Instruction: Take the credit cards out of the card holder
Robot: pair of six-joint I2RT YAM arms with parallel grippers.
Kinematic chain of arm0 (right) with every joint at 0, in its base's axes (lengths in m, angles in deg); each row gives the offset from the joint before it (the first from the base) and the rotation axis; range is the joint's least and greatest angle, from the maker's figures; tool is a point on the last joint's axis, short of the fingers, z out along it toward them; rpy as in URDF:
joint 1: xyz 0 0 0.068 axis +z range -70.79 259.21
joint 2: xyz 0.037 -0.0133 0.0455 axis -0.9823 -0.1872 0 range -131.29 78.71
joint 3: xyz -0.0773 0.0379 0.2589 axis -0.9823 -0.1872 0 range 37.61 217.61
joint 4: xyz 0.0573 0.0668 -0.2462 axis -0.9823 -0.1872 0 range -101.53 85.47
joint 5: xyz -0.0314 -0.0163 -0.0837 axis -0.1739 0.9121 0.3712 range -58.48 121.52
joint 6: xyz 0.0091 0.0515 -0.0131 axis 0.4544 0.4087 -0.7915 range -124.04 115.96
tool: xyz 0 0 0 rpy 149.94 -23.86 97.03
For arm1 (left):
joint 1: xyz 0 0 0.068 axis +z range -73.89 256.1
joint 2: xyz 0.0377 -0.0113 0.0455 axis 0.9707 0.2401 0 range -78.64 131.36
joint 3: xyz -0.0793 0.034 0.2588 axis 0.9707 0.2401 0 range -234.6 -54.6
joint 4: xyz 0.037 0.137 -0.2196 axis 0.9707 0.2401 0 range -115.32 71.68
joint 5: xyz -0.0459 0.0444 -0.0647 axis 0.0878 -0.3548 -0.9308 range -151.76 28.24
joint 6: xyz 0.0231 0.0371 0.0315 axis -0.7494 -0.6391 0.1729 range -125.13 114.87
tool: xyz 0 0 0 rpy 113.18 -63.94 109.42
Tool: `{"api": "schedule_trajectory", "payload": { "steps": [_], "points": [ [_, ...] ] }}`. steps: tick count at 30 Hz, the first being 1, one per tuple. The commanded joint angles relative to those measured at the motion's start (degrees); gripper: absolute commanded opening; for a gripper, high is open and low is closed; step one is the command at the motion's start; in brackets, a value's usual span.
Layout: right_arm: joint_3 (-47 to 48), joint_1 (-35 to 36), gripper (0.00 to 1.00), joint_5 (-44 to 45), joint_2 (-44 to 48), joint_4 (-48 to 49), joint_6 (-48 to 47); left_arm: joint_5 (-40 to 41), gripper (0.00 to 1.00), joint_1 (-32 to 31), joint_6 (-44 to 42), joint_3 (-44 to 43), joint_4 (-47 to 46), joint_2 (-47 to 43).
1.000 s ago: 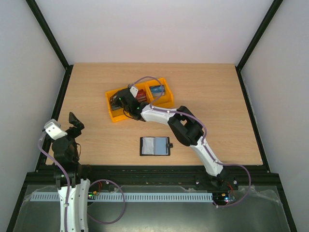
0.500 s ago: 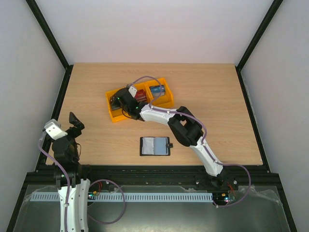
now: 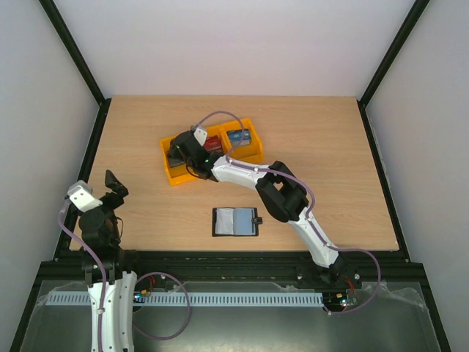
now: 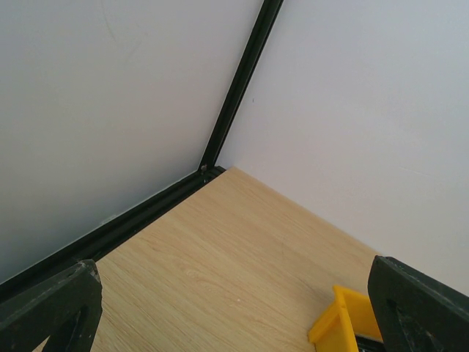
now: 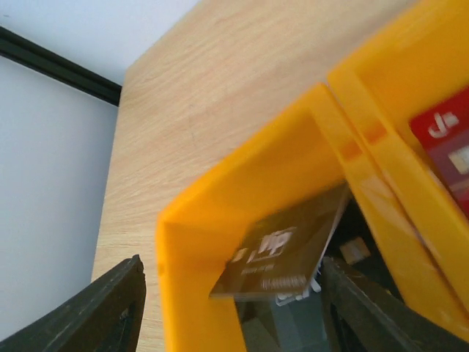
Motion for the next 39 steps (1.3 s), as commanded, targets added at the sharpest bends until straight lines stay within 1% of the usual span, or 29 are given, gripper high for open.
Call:
{"api": "schedule_trajectory", "payload": {
  "steps": [1, 5, 12, 17, 22, 25, 27, 29, 31, 35, 37, 39],
  "points": [
    [3.64, 0.42, 0.66, 2.94, 1.09, -2.61, -3.16, 0.22, 0.99, -0.13, 0.20, 0.38, -1.46, -0.35],
    [3.63, 0.38, 0.68, 3.20, 2.03, -2.70, -4.24, -0.01, 1.00, -0.13, 0.16, 0.37, -1.48, -0.08],
    [2.26, 0.43, 0.68, 2.93, 4.10, -1.87, -5.89, -0.06, 1.00, -0.20, 0.11, 0.31, -1.42, 0.05],
    [2.49, 0.48, 0.67, 1.86, 6.62, -1.93, -12.51, -0.26, 0.99, -0.14, -0.06, 0.29, -1.36, 0.01],
    [2.06, 0.23, 0.67, -2.05, 10.72, -3.10, -20.52, -1.00, 0.99, -0.18, -0.25, 0.29, -1.61, 0.01],
    [1.88, -0.39, 0.67, -3.76, 13.87, -7.17, -25.65, -1.33, 0.99, -0.15, -0.40, 0.29, -1.62, 0.08],
    [1.39, -0.63, 0.67, -3.04, 16.88, -11.99, -29.42, -1.41, 1.00, -0.16, -0.51, 0.24, -1.54, 0.10],
    [-0.99, -0.60, 0.68, -1.59, 20.94, -16.94, -32.67, -1.58, 1.00, -0.19, -0.67, 0.13, -1.64, 0.10],
    [-5.29, -0.58, 0.68, 0.04, 25.43, -21.29, -34.51, -1.77, 1.00, -0.16, -0.63, 0.24, -1.98, 0.20],
    [-14.66, -0.51, 0.68, 2.81, 32.56, -30.90, -32.82, -4.55, 1.00, -0.09, -1.24, -0.33, -3.81, 0.59],
    [-18.82, -0.29, 0.68, 2.88, 34.90, -36.15, -30.65, -7.76, 0.99, -0.06, -1.06, -1.31, -4.56, 1.24],
    [-25.40, 0.61, 0.69, 2.68, 37.25, -38.93, -28.15, -11.82, 0.99, -0.09, 1.50, -2.82, -3.82, 2.63]
  ]
}}
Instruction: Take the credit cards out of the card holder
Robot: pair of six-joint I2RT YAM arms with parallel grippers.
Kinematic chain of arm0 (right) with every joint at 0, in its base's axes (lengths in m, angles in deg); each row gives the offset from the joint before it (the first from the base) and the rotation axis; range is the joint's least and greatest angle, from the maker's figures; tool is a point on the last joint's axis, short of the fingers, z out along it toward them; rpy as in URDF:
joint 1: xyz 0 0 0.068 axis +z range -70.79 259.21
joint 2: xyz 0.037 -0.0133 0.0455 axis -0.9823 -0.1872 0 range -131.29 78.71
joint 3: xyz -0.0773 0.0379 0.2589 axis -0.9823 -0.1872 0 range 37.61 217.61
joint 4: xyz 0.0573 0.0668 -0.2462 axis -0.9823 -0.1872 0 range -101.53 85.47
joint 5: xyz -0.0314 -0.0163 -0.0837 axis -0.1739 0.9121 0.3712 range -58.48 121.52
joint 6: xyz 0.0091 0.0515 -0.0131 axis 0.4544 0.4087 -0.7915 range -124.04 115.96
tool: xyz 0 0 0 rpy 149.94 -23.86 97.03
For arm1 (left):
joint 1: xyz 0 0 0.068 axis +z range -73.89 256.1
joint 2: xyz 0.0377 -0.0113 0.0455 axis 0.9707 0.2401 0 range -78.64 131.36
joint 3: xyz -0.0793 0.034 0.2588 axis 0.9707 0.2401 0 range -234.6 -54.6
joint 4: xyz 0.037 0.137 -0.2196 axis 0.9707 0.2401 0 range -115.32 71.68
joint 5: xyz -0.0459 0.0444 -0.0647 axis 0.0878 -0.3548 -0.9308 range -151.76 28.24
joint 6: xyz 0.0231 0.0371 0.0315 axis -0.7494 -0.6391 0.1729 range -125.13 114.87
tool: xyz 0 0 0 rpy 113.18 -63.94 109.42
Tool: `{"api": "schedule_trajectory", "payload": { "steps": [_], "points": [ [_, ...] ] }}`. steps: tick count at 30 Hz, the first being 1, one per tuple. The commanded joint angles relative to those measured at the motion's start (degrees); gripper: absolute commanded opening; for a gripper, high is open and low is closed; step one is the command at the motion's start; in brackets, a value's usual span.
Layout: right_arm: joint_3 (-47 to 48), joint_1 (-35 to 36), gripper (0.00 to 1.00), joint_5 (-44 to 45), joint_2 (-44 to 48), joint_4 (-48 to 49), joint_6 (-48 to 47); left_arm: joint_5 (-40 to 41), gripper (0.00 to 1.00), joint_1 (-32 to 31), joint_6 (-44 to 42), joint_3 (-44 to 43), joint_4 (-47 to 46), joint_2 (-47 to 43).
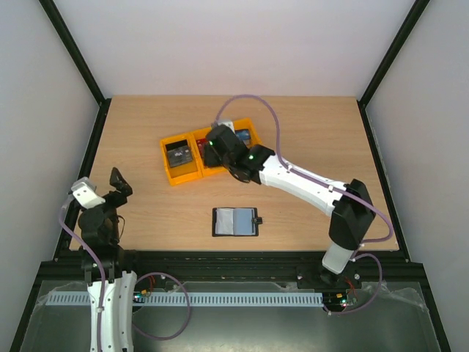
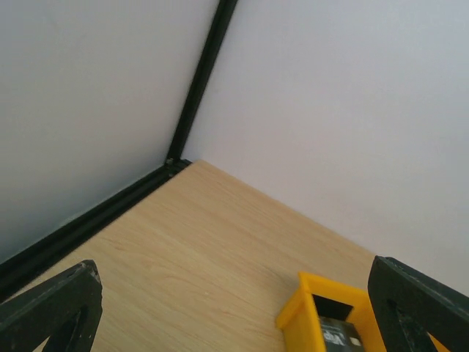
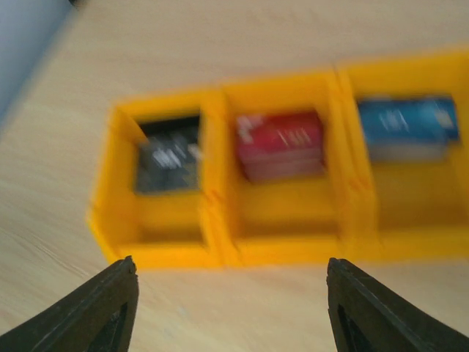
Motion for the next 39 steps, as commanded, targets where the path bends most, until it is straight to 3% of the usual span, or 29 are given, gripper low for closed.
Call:
{"api": "schedule_trajectory", "payload": {
  "steps": [1, 6, 8, 12, 21, 26, 33, 36, 39],
  "points": [
    [-12.63, 1.41, 0.69, 1.99, 3.71, -14.50, 3.81, -9.44, 0.99, -0.14, 3.84, -3.71, -1.05, 3.12],
    [-27.03, 2.27, 0.68, -4.06, 8.67, -9.23, 8.90, -26.22, 0.99, -1.35, 13.87, -8.07, 2.95, 12.72],
    [-31.48, 2.27, 0.68, -5.76, 10.84, -6.81, 10.08, -31.48, 0.99, -5.12, 13.98, -8.35, 3.16, 16.16],
    [-38.17, 2.26, 0.68, -6.13, 14.17, -5.70, 11.91, -29.11, 0.96, -19.07, 7.25, -10.06, 10.30, 27.31],
    [-48.13, 2.27, 0.66, -8.51, 14.60, -1.62, 17.62, -36.29, 1.00, -37.02, 6.06, -8.41, 9.71, 46.05],
    [-48.06, 2.53, 0.63, -12.37, 10.32, 4.08, 19.81, -37.99, 0.99, -43.48, 6.61, -6.63, 6.19, 53.84],
    [-44.43, 3.47, 0.62, -17.63, 6.80, 10.69, 19.61, -37.65, 0.98, -44.93, 7.38, -0.67, -6.72, 61.42],
    [-42.54, 3.44, 0.62, -18.23, 5.94, 9.62, 16.12, -36.88, 0.89, -43.27, 12.20, 3.73, -13.95, 62.70],
    [-42.23, 3.46, 0.58, -22.08, 6.28, 11.39, 11.87, -37.01, 0.80, -40.06, 14.15, 4.07, -14.45, 62.96]
  ]
}}
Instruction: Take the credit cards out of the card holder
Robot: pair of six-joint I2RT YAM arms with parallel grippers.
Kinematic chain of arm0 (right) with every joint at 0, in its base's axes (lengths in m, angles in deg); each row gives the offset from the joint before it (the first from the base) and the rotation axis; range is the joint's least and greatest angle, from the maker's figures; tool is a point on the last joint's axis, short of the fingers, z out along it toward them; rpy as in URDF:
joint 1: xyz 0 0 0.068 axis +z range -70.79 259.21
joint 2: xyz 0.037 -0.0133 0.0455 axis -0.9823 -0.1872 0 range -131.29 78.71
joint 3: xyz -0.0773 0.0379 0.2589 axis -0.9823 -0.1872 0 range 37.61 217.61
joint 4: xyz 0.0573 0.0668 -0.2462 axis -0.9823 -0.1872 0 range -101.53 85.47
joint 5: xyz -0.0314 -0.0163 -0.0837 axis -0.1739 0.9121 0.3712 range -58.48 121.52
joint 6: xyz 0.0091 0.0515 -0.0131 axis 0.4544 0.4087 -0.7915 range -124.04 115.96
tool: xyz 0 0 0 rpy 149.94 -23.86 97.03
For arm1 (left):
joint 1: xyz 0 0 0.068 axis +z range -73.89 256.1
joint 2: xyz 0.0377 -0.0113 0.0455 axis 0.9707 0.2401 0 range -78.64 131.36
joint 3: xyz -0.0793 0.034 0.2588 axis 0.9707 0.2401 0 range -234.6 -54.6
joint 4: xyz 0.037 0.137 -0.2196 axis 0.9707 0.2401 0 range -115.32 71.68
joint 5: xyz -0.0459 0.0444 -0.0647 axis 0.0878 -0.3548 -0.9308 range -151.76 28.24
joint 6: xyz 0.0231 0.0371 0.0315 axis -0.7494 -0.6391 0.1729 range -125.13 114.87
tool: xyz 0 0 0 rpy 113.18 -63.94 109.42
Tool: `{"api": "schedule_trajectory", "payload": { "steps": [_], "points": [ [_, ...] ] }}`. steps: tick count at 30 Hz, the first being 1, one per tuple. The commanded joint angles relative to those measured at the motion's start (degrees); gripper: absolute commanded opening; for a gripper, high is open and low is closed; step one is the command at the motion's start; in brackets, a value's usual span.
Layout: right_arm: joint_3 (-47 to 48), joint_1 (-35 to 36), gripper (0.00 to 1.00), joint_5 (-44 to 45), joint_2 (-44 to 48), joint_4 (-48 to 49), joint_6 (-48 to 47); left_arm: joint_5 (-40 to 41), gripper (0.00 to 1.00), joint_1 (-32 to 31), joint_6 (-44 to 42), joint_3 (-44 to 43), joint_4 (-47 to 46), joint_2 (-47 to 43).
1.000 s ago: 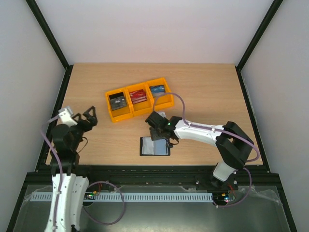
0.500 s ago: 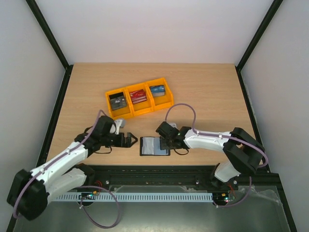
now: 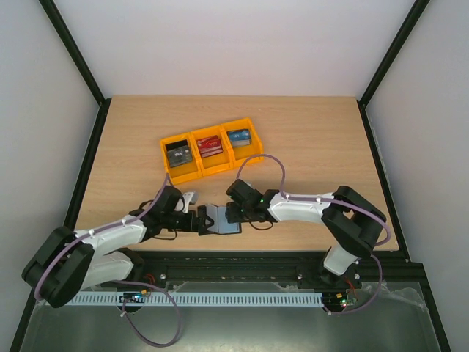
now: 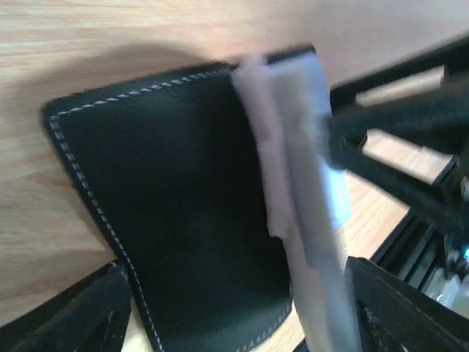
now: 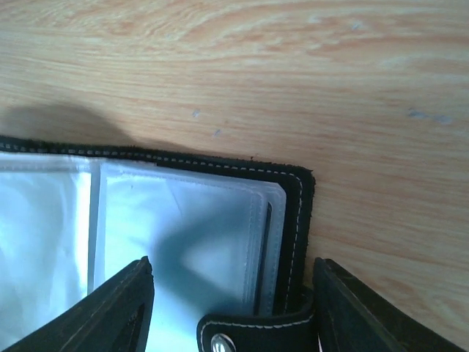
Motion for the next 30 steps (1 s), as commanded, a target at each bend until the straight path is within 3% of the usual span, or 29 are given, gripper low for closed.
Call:
{"api": "schedule_trajectory", "payload": {
  "steps": [1, 7, 13, 18, 22, 25, 30],
  "points": [
    [0.99, 0.50, 0.57, -7.47, -1.28, 2.25, -5.98, 0.84, 0.78, 3.61, 4.91, 3.31, -3.27, 2.26],
    [0.74, 0.36, 0.52, -12.60, -2.38, 5.46, -7.88, -2.50, 0.58, 3.88, 3.61, 2.92, -7.19, 3.38],
    [0.28, -2.20, 0.49, -14.01, -1.43, 6.11, -9.57, -3.65, 0.04, 4.74, 4.05, 3.76, -9.31, 2.64],
    [-4.99, -9.13, 0.49, -18.57, 10.59, 10.63, -12.98, -4.28, 0.02, 5.09, 2.12, 2.28, -9.38, -1.20],
    [-7.90, -13.72, 0.59, -20.15, 23.13, 14.02, -16.02, -5.97, 0.02, 7.50, -0.82, 1.15, -13.98, -8.19],
    [-9.99, -18.65, 0.62, -24.83, 30.34, 21.43, -15.77, -8.06, 0.02, 8.46, -9.35, -1.90, -14.52, -14.05],
    [-7.48, -22.97, 0.80, -36.54, 36.11, 31.07, -18.62, -11.98, 0.02, 8.65, -19.29, -7.69, -16.16, -20.92]
  ]
}}
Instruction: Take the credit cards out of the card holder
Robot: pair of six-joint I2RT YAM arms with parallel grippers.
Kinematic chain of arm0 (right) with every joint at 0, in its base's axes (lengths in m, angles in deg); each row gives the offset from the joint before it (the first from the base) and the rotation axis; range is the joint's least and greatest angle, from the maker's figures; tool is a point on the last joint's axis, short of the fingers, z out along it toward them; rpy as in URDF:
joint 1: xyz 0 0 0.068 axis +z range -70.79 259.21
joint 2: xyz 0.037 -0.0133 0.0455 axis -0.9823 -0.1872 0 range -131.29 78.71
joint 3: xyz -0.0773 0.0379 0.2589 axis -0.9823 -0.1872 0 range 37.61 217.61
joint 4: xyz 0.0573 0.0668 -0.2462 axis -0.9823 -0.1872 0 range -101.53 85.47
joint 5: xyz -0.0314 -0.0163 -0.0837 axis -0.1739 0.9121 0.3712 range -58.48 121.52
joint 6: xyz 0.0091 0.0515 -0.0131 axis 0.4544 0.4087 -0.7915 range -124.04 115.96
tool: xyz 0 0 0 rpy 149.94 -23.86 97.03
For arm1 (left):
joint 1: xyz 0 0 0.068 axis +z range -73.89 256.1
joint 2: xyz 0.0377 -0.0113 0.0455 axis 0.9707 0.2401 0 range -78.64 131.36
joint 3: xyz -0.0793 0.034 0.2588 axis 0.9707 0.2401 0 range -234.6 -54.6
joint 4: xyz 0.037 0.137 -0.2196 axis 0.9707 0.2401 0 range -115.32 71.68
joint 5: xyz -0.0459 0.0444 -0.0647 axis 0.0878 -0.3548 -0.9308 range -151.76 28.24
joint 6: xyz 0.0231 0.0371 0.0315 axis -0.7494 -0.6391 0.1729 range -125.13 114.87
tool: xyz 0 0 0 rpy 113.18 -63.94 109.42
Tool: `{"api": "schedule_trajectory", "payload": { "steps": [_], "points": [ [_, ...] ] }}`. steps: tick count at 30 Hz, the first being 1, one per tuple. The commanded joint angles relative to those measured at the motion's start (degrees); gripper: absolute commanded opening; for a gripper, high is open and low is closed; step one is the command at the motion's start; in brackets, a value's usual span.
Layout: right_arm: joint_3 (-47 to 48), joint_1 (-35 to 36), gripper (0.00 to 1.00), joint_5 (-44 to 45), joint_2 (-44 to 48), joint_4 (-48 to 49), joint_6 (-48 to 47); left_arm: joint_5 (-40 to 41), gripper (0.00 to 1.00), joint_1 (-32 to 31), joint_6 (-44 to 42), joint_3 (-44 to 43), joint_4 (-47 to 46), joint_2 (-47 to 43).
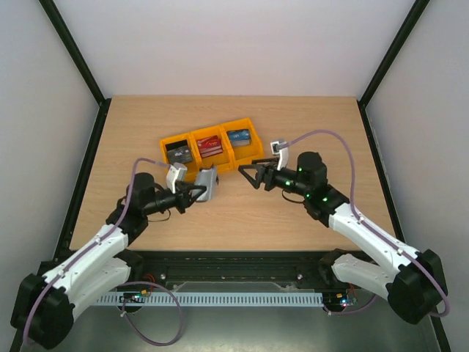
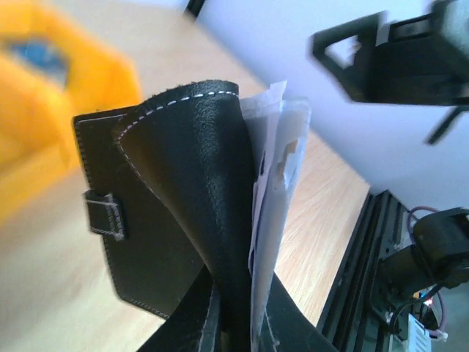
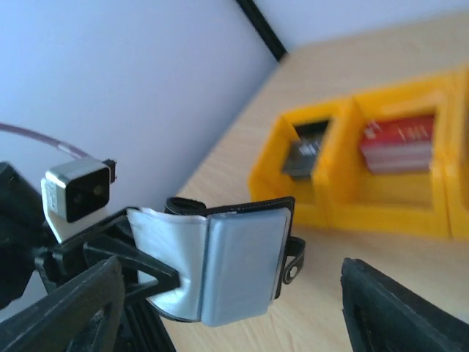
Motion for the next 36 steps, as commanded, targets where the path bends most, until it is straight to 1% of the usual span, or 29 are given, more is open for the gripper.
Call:
{"api": "schedule_trajectory", "payload": {
  "steps": [1, 3, 4, 5, 7, 9, 12, 16, 19, 23, 26, 28, 31, 34, 36],
  "points": [
    [3.35, -3.13, 0.82, -14.66, 2.27, 9.68, -4.97, -6.15, 0.02, 0.48, -10.52, -6.42, -7.40, -5.73],
    [8.26, -3.63, 0.87, -20.49, 1.54, 5.90, -9.55, -7.89, 0.03, 0.60, -9.72, -8.14, -12.73, -7.62],
    [11.29, -3.65, 0.89, -22.62, 1.09, 2.01, -12.92, -7.94, 0.02, 0.60, -9.39, -8.96, -14.52, -8.19],
    [14.11, -3.65, 0.91, -24.45, 0.70, -2.97, -16.10, -7.63, 0.02, 0.67, -9.34, -9.68, -16.13, -8.68],
    [18.17, -3.69, 0.93, -26.40, 0.87, -7.67, -21.14, -7.84, 0.02, 0.70, -9.63, -10.90, -19.53, -9.46],
    [19.56, -3.74, 0.95, -26.73, 1.74, -8.15, -22.14, -8.83, 0.03, 0.69, -9.39, -11.76, -22.38, -10.06],
    [20.12, -3.74, 0.94, -26.80, 1.55, -4.46, -18.71, -9.65, 0.02, 0.29, -9.62, -12.91, -23.49, -10.56],
    [20.87, -3.74, 0.91, -22.78, 0.40, -4.44, -18.64, -10.27, 0.02, -0.31, -9.94, -13.70, -23.42, -11.26],
    [21.55, -3.74, 0.87, -22.70, -0.92, -4.92, -19.21, -10.49, 0.02, -0.58, -9.82, -14.48, -23.42, -11.21],
    [21.99, -3.67, 0.77, -23.53, -2.00, -3.91, -19.61, -10.58, 0.03, -0.96, -9.85, -14.73, -23.97, -10.92],
    [22.23, -3.65, 0.66, -23.75, -2.35, -3.92, -19.99, -10.65, 0.03, -1.07, -9.91, -14.73, -23.97, -10.68],
    [22.39, -3.65, 0.62, -23.80, -2.39, -4.29, -20.37, -10.68, 0.03, -1.16, -9.99, -14.63, -24.07, -10.61],
    [22.76, -3.65, 0.61, -24.67, -2.68, -4.77, -20.76, -10.68, 0.03, -1.20, -10.34, -14.18, -24.27, -10.51],
    [22.93, -2.78, 0.65, -27.35, -3.89, -3.26, -19.91, -10.16, 0.03, -1.65, -10.36, -13.61, -24.83, -10.28],
    [23.96, -1.20, 0.66, -26.43, -4.93, -4.68, -20.98, -9.74, 0.03, -2.00, -10.29, -13.46, -24.86, -10.12]
  ]
}}
